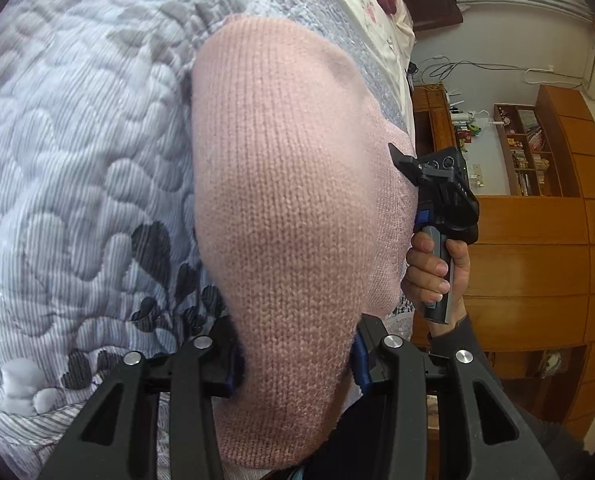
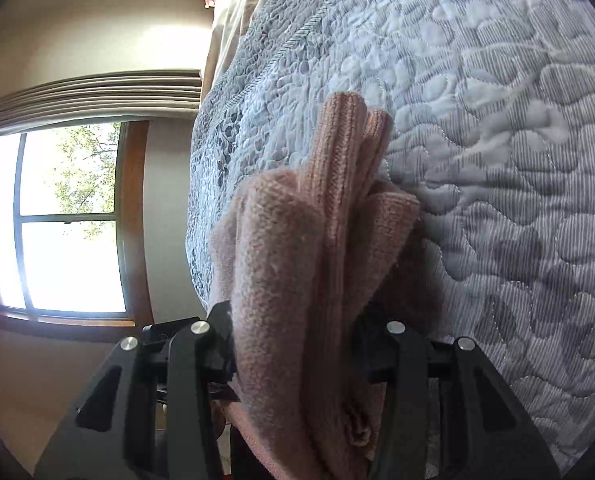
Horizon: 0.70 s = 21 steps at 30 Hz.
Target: Fold small clothes
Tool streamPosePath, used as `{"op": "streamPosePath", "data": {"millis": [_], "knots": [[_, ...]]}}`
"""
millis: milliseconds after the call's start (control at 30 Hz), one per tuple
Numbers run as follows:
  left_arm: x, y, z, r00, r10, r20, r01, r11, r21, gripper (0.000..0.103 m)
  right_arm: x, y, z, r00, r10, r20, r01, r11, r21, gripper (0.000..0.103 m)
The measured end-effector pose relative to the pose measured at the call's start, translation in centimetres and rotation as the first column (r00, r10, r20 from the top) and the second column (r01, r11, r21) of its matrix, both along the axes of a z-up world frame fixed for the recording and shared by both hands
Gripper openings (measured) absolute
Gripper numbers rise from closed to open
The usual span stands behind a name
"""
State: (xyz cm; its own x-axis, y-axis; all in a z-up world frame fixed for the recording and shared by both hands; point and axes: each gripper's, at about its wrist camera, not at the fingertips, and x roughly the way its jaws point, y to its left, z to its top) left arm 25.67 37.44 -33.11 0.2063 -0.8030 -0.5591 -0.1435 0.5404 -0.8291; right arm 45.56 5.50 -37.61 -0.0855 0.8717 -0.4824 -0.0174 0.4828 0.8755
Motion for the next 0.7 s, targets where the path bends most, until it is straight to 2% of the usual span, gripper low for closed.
{"op": "streamPosePath", "data": {"millis": [67, 167, 233, 267, 333, 367, 400, 500, 533, 567, 600, 633, 700], "knots": [[-0.1, -0.1, -1.3, 1.000, 0.011, -0.009, -0.011, 1.000, 0.000, 0.050, -0.2, -0.8, -1.1, 1.000, -0.019, -0.021, 0.019, 1.000, -0.008, 0.047], [0.1, -0.4, -2.3, 1.000, 0.005, -0.016, -0.005, 1.000, 0.011, 0.057, -0.4, -1.1, -1.3, 1.000, -0.023, -0.006, 0.023, 0.997, -0.070, 0.062], [0.0, 0.2, -1.4, 1.000, 0.012, -0.003, -0.012, 0.999, 0.046, 0.058, -0.8, -1.2, 0.1, 0.999, -0.019, 0.040, 0.023, 0.993, -0.112, 0.076], [-0.2, 0.6, -0.3, 1.000, 0.022, 0.016, -0.024, 0.995, 0.093, 0.061, -1.2, -1.6, 1.3, 0.997, -0.026, 0.078, 0.036, 0.991, -0.126, 0.082], [-1.0, 1.3, 3.2, 0.993, 0.022, 0.115, -0.050, 0.967, 0.250, 0.065, -2.3, -2.3, 3.3, 0.986, -0.040, 0.160, 0.068, 0.983, -0.173, 0.082], [-1.5, 1.6, 5.1, 0.985, 0.019, 0.171, -0.073, 0.946, 0.315, 0.065, -2.8, -2.9, 4.3, 0.975, -0.046, 0.217, 0.090, 0.976, -0.196, 0.080], [-1.8, 1.7, 6.7, 0.976, 0.022, 0.217, -0.092, 0.944, 0.317, 0.066, -3.5, -3.2, 5.2, 0.964, -0.052, 0.260, 0.108, 0.973, -0.205, 0.070], [-2.2, 1.5, 9.1, 0.951, 0.030, 0.308, -0.095, 0.976, 0.197, 0.066, -4.3, -3.4, 6.2, 0.955, -0.073, 0.289, 0.133, 0.972, -0.194, 0.057], [-1.8, 0.8, 9.1, 0.949, 0.014, 0.314, -0.068, 0.984, 0.162, 0.066, -4.4, -3.1, 5.9, 0.959, -0.057, 0.279, 0.118, 0.971, -0.206, 0.054], [-1.3, 0.1, 8.6, 0.951, -0.001, 0.309, -0.046, 0.988, 0.145, 0.065, -4.5, -2.8, 5.4, 0.961, -0.038, 0.275, 0.106, 0.966, -0.236, 0.044], [-0.9, -0.6, 7.8, 0.955, -0.017, 0.297, -0.026, 0.990, 0.138, 0.064, -4.6, -2.1, 5.3, 0.958, -0.017, 0.288, 0.102, 0.955, -0.280, 0.026], [-0.2, -1.3, 7.0, 0.960, -0.030, 0.280, -0.008, 0.991, 0.131, 0.064, -4.7, -1.8, 5.3, 0.952, -0.003, 0.305, 0.100, 0.947, -0.305, 0.013], [0.9, -2.0, 5.4, 0.966, -0.032, 0.257, 0.005, 0.995, 0.105, 0.064, -4.7, -2.5, 5.9, 0.944, -0.037, 0.327, 0.127, 0.957, -0.261, 0.010]]}}
